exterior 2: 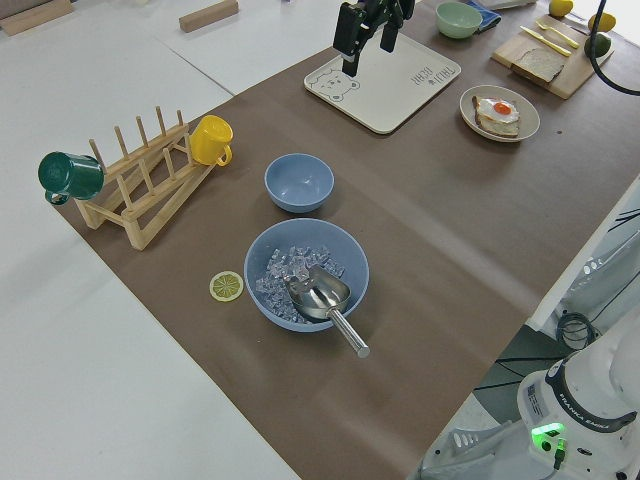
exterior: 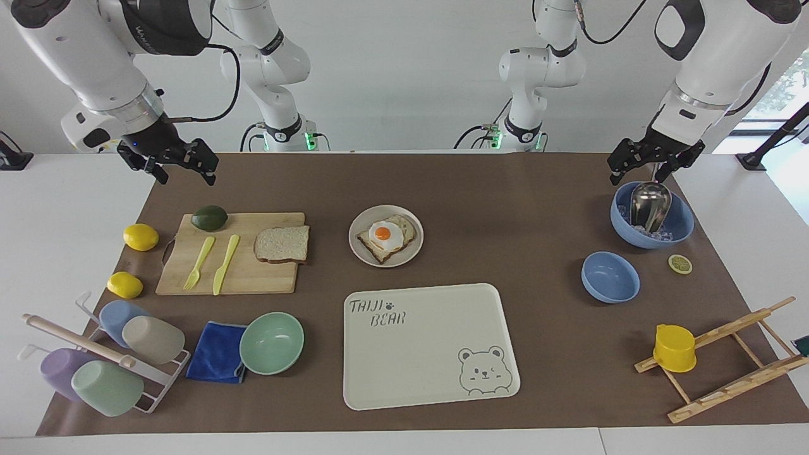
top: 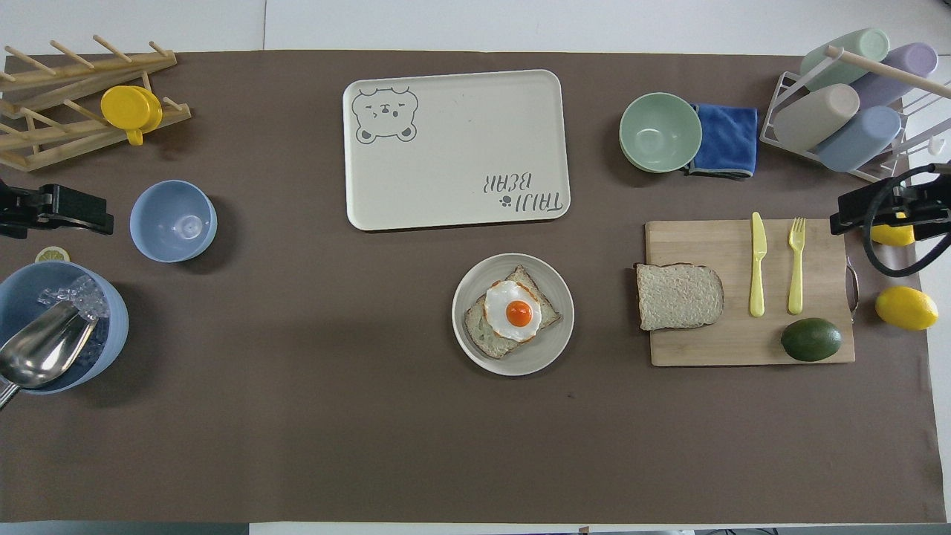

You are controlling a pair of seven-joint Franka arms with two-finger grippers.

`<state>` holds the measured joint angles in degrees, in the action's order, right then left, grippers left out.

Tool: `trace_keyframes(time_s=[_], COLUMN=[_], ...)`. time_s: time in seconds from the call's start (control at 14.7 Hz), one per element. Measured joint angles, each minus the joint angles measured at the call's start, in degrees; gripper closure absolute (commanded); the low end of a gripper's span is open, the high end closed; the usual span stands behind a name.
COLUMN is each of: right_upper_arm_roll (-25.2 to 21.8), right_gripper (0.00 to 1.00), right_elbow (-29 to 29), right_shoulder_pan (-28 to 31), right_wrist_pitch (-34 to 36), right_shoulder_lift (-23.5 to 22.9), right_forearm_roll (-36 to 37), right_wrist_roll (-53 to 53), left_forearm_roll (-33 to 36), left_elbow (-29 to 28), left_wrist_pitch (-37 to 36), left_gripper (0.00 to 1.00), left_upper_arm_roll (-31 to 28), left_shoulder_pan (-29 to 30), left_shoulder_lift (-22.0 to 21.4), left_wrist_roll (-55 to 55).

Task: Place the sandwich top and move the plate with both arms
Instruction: 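Reach the right gripper to the bread slice on the cutting board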

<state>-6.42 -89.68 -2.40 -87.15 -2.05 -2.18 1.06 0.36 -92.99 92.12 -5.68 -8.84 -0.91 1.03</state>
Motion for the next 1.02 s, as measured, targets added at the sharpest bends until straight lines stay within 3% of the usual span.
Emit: trace_keyframes(time_s=[0.54, 0.75, 1.02], right_upper_arm_roll=[1.3, 8.2, 17.6], right_gripper=[0.0, 0.0, 0.0], right_elbow=[-0.3, -1.8, -2.6], right_shoulder_pan=[-0.2, -0.5, -2.8], right_wrist_pitch=[-0.1, -0.8, -2.3], right_shoulder_lift=[0.0, -1.1, -7.7], right_forearm_roll=[0.1, 7.8, 16.2], right_wrist_roll=[-0.2, 2.4, 17.8], left_forearm_roll=[0.0, 0.0, 0.0], left_elbow=[0.0, 0.0, 0.0], left_wrist_pitch=[0.0, 0.0, 0.0], left_gripper=[0.0, 0.0, 0.0], left_upper_arm_roll=[0.0, 0.0, 0.0], left_shoulder_pan=[0.0, 0.0, 0.0], left_shoulder_lift=[0.0, 0.0, 0.0], left_wrist_roll=[0.0, 0.0, 0.0])
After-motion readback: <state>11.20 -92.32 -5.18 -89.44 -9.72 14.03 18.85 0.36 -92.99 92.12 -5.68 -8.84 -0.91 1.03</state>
